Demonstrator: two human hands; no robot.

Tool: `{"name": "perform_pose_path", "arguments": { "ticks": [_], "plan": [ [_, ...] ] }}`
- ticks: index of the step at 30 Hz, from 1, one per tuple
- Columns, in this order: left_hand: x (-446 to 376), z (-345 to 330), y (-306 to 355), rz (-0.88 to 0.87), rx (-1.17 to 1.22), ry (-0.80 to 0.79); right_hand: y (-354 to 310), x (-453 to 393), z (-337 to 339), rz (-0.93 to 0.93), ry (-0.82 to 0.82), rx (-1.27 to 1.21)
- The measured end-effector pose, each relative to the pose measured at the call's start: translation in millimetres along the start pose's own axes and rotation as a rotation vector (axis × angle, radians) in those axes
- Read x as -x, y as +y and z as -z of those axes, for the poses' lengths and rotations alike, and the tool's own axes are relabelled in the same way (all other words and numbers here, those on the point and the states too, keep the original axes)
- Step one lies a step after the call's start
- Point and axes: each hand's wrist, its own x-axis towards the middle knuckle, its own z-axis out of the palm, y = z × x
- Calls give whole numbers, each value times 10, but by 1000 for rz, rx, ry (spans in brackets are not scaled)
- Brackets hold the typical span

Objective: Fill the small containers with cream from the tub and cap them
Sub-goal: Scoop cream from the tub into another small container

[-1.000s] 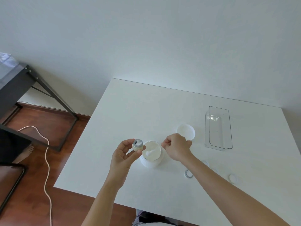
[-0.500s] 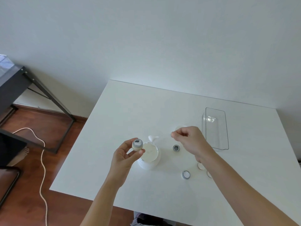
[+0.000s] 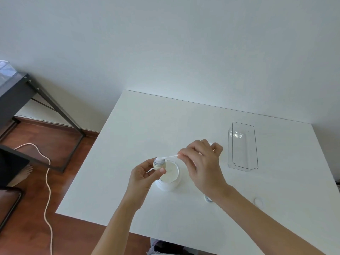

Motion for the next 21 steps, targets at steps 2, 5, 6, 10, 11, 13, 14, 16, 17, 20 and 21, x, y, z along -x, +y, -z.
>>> {"name": "perform_pose_path", "arguments": {
  "ticks": [2, 5, 6, 10, 11, 13, 14, 16, 17, 20, 21],
  "plan": [
    [4, 3, 7, 2, 0, 4, 53, 44, -27, 170, 48, 131],
    [4, 16, 21, -1, -3, 3, 112, 118, -62, 311, 104, 243],
    [3, 16, 23, -2, -4, 3, 129, 139, -64, 326, 116, 258],
    [2, 27, 22, -2, -8, 13, 185, 168, -30, 341, 161, 266],
    [-2, 35, 18, -2, -9, 14, 191, 164, -14, 341, 167, 262],
    [-9, 52, 9, -2, -15, 17, 192, 156, 18, 332, 170, 249],
    [-10, 60, 5, -2, -17, 20, 190, 155, 30, 314, 168, 233],
    [-9, 74, -2, -6, -19, 32, 181, 152, 49, 225, 166, 173],
    [-6, 80, -4, -12, -21, 41, 181, 155, 52, 149, 160, 128],
    [11, 111, -14, -27, -21, 64, 187, 165, 18, -162, 76, -14],
    [16, 128, -22, -26, -16, 66, 195, 175, -15, -249, 17, -34]
  ]
}}
